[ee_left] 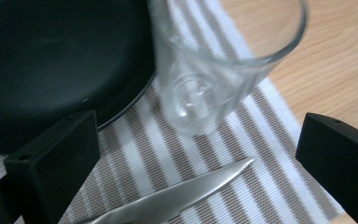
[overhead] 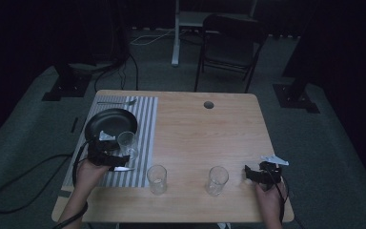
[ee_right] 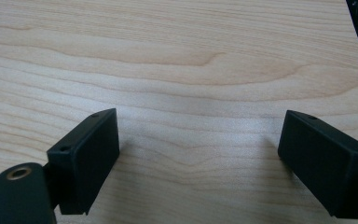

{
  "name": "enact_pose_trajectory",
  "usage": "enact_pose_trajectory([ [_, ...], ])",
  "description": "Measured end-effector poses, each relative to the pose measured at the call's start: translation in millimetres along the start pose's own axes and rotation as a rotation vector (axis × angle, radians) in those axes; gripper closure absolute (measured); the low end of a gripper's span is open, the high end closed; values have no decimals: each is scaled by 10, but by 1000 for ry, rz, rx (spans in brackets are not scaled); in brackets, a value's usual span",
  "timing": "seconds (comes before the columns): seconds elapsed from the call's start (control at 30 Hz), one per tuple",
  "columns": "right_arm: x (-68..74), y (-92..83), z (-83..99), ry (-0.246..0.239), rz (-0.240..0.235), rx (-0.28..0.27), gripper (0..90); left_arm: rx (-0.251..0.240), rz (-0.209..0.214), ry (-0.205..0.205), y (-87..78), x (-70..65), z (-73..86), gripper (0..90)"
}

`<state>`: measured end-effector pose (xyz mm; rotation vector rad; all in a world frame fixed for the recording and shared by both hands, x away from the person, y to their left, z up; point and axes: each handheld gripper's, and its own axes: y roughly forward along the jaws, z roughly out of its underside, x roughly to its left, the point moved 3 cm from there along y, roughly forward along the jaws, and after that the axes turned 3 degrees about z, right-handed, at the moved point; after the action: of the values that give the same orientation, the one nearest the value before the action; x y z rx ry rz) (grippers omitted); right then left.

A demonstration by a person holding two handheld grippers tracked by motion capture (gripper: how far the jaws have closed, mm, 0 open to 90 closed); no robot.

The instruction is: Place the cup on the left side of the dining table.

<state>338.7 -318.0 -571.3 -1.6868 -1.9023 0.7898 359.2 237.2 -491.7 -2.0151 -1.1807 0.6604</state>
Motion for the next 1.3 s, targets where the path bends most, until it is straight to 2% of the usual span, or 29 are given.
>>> enact_pose_trajectory([
  [0.1,0,0,0,0,0,0,120,-25,24,-26,-32,20,62,2],
  [0.27,0,0,0,0,0,0,120,-15,0,-4,-41,56,198,2],
  [0.5,0,-1,0,0,0,1,120,-16,-24,-46,-42,158,455,2],
  [0.6,2,-1,-1,3,0,1,120,-13,-25,-47,-52,188,519,2],
  [0.7,2,-1,-1,3,0,1,120,-16,-46,-72,-69,247,642,2],
  [1.0,2,-1,-1,3,0,1,120,-38,-95,-141,-77,365,860,2],
  [1.23,2,-1,-1,3,0,1,120,-58,-150,-158,-95,440,970,2],
  [1.3,2,-1,-1,3,0,1,120,-67,-154,-169,-94,455,985,2],
])
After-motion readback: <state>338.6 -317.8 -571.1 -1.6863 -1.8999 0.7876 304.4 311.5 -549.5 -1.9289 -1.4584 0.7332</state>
